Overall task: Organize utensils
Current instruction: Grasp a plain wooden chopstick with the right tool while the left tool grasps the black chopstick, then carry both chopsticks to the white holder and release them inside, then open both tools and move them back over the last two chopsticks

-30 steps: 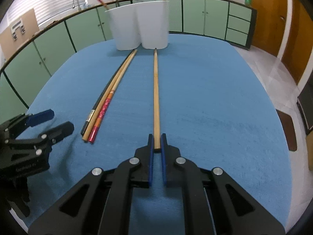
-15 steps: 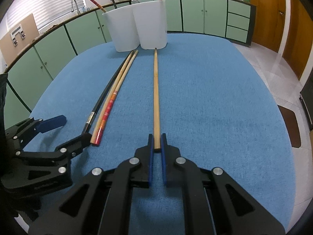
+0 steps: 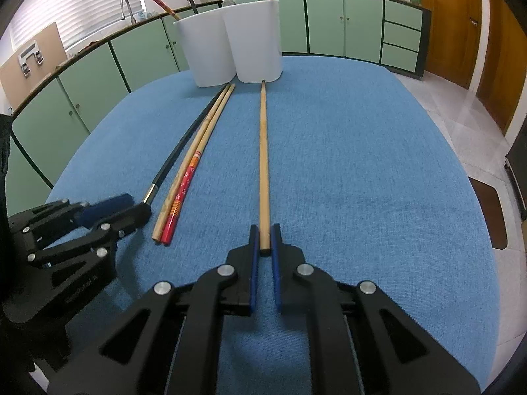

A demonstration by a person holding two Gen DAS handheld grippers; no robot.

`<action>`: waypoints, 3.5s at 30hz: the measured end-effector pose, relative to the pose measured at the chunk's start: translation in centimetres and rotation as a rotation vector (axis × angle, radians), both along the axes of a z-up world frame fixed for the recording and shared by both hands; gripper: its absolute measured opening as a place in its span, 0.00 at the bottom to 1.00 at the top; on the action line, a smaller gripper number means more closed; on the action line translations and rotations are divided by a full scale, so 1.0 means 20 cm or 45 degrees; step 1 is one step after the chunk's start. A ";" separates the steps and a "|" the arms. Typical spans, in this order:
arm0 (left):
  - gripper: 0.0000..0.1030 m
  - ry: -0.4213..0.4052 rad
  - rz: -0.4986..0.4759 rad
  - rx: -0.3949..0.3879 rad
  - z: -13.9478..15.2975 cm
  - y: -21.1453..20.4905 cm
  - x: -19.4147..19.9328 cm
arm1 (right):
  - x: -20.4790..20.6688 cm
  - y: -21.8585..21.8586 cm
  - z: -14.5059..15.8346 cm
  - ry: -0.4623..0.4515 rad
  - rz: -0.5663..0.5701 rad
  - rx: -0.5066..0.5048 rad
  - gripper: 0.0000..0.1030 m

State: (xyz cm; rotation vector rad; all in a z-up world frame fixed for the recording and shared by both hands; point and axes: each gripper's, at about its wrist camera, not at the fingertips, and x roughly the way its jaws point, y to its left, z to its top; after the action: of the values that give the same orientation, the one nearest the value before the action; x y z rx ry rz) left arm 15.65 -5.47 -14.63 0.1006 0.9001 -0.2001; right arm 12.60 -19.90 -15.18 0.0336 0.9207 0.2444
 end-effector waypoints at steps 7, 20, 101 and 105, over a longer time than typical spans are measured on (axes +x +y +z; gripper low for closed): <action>0.07 0.001 0.039 -0.042 0.01 0.02 0.00 | -0.01 0.00 0.01 -0.013 0.004 0.010 0.06; 0.06 -0.193 0.048 -0.057 0.33 0.12 -0.12 | -0.08 -0.05 0.32 -0.192 0.024 0.036 0.06; 0.45 -0.535 0.003 -0.219 1.03 0.27 0.64 | 0.63 -0.09 1.11 -0.600 -0.002 0.071 0.59; 0.55 -0.520 0.018 -0.239 0.97 0.28 0.48 | 0.44 -0.14 1.00 -0.580 -0.007 0.070 0.77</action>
State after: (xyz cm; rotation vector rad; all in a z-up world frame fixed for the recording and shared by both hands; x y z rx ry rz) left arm 25.23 0.22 4.67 -0.0390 0.4720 -0.2396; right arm 21.43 -22.63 4.91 0.0300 0.4602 0.2585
